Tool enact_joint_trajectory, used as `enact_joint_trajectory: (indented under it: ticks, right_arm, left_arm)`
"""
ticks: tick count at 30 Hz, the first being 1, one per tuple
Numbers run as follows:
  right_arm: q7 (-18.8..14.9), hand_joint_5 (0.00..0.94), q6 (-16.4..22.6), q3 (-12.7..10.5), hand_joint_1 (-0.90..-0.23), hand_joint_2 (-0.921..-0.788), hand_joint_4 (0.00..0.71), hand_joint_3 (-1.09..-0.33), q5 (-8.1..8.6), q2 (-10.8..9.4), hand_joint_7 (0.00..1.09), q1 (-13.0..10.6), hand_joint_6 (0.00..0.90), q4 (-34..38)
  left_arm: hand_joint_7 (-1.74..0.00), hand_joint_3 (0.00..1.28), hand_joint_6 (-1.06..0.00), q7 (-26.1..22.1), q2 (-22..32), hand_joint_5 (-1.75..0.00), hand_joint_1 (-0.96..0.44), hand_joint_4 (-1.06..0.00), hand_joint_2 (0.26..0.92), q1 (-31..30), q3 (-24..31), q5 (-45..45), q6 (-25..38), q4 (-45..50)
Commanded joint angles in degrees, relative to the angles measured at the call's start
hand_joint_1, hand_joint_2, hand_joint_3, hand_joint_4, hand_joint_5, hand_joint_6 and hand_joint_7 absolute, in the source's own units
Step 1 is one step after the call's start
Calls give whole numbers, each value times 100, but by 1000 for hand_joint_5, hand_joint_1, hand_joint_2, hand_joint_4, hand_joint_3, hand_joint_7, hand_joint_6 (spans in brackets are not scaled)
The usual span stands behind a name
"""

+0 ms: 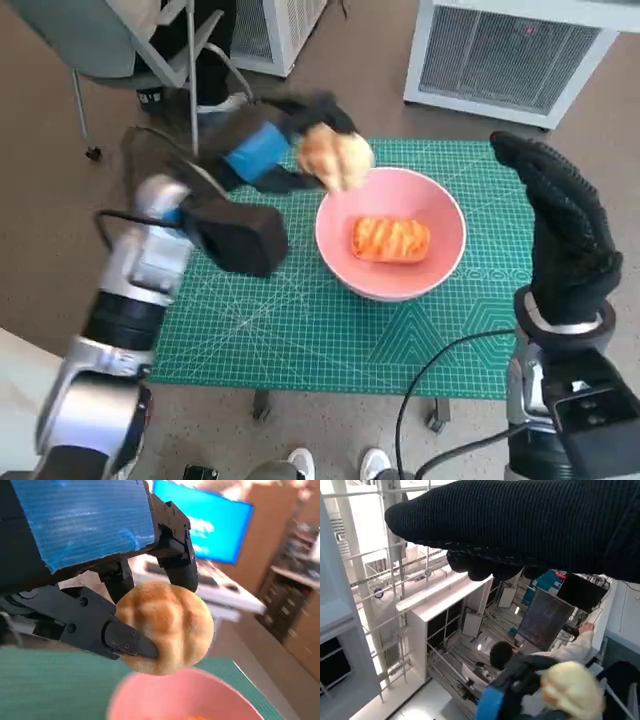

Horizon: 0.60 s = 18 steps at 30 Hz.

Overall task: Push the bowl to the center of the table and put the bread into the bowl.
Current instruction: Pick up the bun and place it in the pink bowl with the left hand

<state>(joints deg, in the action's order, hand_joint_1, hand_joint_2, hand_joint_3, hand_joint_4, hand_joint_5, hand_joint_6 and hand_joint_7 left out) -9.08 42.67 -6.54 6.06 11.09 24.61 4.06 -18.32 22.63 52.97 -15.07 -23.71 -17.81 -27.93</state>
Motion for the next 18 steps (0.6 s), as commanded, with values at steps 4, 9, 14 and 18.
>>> enact_joint_trajectory:
  ticks: [4,9,14,18]
  right_arm:
    - [35,3,-61,-26,-406,-921,427,-521,-90,3,690,-99,95,-32]
    - [28,3,-86,-47,-406,-921,427,-520,-77,26,691,-126,95,-67]
    - [30,5,-97,-70,-402,-921,433,-519,-86,36,690,-134,96,-82]
    - [43,7,-139,-87,-397,-921,437,-519,-80,34,690,-127,99,-118]
  left_arm:
    - [-1220,104,-568,-413,-331,-1192,1,-665,921,171,-311,30,15,-284]
    - [-1409,252,-478,-796,-476,-792,-202,-379,921,280,-556,34,-240,-871]
    - [-371,72,-399,-1147,-546,-145,-166,-256,908,385,-657,61,-309,-1237]
    - [-112,24,-363,-1269,-540,-30,-225,-194,918,374,-649,89,-361,-1289]
